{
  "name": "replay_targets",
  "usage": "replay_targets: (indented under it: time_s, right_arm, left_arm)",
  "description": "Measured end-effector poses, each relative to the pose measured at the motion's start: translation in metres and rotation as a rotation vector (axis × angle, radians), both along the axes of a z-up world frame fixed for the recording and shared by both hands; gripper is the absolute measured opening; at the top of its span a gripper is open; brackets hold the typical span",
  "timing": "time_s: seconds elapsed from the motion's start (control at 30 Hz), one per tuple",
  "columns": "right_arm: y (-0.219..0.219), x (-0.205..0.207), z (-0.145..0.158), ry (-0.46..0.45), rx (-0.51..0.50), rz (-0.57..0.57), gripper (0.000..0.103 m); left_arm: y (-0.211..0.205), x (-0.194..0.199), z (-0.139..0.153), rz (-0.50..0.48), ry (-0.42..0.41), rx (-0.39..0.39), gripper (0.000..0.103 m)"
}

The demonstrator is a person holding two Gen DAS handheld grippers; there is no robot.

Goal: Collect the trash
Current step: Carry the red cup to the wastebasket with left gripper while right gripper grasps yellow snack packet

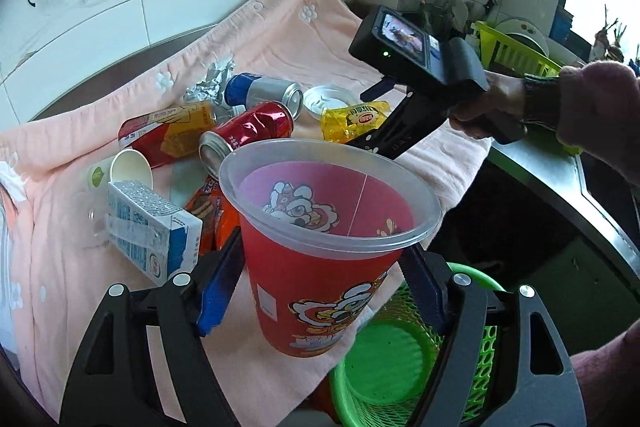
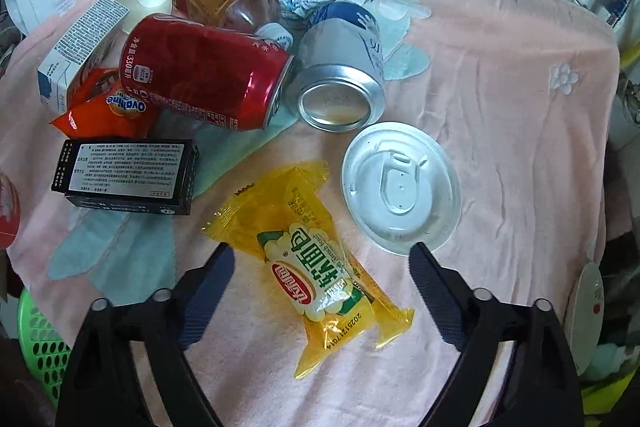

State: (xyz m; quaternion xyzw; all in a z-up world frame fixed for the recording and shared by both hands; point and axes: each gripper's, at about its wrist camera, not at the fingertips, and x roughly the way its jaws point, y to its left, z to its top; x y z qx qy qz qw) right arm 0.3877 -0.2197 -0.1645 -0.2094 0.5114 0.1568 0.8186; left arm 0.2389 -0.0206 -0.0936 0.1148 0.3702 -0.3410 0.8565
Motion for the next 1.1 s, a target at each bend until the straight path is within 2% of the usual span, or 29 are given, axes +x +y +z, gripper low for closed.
replay_targets:
  time_s: [0.07, 0.13, 0.37, 0.5, 0.63, 0.8, 1.03, 1.1]
  right_arm:
    - [-0.001, 0.003, -0.003, 0.015, 0.007, -0.01, 0.074]
    - [-0.002, 0.004, -0.004, 0.029, 0.027, -0.018, 0.062]
    - [-0.002, -0.007, 0.008, 0.007, 0.071, -0.054, 0.036]
    - [-0.003, -0.024, 0.021, -0.018, 0.123, -0.089, 0.031]
    - [-0.005, -0.049, 0.035, -0.044, 0.181, -0.113, 0.031]
    - [-0.002, -0.096, 0.057, -0.09, 0.253, -0.122, 0.031]
    - [-0.005, -0.162, 0.077, -0.138, 0.335, -0.131, 0.031]
    - [-0.005, -0.182, 0.079, -0.151, 0.346, -0.135, 0.031]
  left_arm:
    - [0.004, -0.006, 0.003, 0.004, 0.008, -0.018, 0.074]
    - [0.008, -0.012, 0.006, 0.009, 0.017, -0.039, 0.074]
    - [0.011, -0.037, 0.008, 0.003, 0.047, -0.065, 0.074]
    - [0.009, -0.051, 0.005, 0.0, 0.059, -0.074, 0.074]
    - [0.005, -0.069, -0.002, 0.001, 0.097, -0.087, 0.074]
    - [0.0, -0.087, -0.013, 0.019, 0.138, -0.088, 0.074]
    - [-0.015, -0.106, -0.044, 0.033, 0.213, -0.053, 0.074]
    - [-0.021, -0.109, -0.057, 0.038, 0.223, -0.015, 0.074]
